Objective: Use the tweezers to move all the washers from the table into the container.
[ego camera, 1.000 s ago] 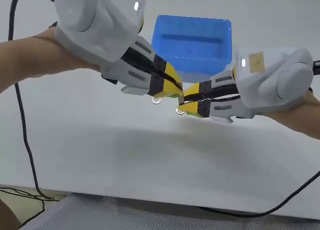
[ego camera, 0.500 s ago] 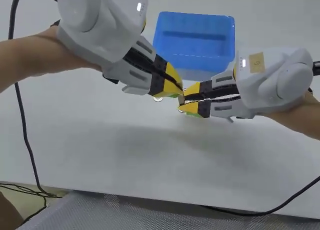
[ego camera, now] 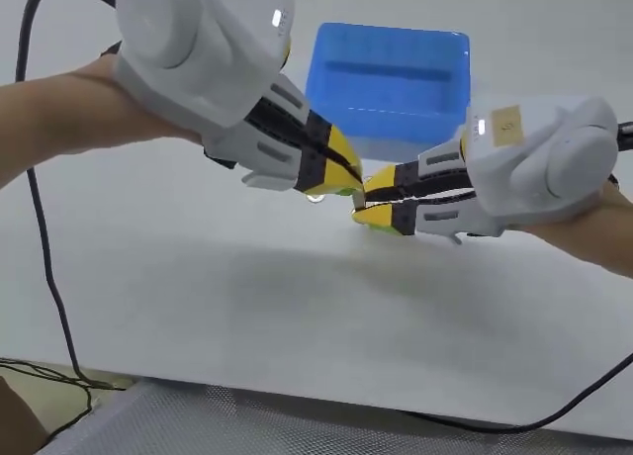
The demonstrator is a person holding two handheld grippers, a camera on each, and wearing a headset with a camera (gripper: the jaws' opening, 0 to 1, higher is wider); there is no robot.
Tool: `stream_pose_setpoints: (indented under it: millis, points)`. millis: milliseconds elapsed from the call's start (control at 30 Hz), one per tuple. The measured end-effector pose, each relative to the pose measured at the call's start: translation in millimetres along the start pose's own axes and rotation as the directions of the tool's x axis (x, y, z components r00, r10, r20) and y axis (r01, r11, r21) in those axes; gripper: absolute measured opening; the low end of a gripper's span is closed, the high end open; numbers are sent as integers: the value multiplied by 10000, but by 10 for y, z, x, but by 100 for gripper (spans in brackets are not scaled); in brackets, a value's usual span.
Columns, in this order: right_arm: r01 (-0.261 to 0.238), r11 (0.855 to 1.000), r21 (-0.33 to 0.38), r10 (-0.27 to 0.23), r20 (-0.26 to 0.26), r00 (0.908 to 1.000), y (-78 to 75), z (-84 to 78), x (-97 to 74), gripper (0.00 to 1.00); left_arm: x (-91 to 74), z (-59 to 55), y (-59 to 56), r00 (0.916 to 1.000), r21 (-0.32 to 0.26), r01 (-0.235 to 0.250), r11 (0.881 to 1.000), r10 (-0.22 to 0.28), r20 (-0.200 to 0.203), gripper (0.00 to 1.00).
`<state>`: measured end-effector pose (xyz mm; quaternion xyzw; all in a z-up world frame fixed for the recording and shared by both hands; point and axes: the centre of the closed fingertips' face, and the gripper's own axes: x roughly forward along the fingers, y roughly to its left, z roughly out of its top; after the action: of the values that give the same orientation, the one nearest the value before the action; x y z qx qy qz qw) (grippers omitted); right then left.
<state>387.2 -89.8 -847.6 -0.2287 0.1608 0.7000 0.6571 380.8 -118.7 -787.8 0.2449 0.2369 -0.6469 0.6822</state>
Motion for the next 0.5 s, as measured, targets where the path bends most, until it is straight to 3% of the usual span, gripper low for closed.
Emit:
stream_pose_setpoints:
  millis: [500]
  points:
    - [-29,10000,34,30,-75,10000,-6,-26,35,10,8,-31,27,10000,-85,-85,9999,85,-3,6]
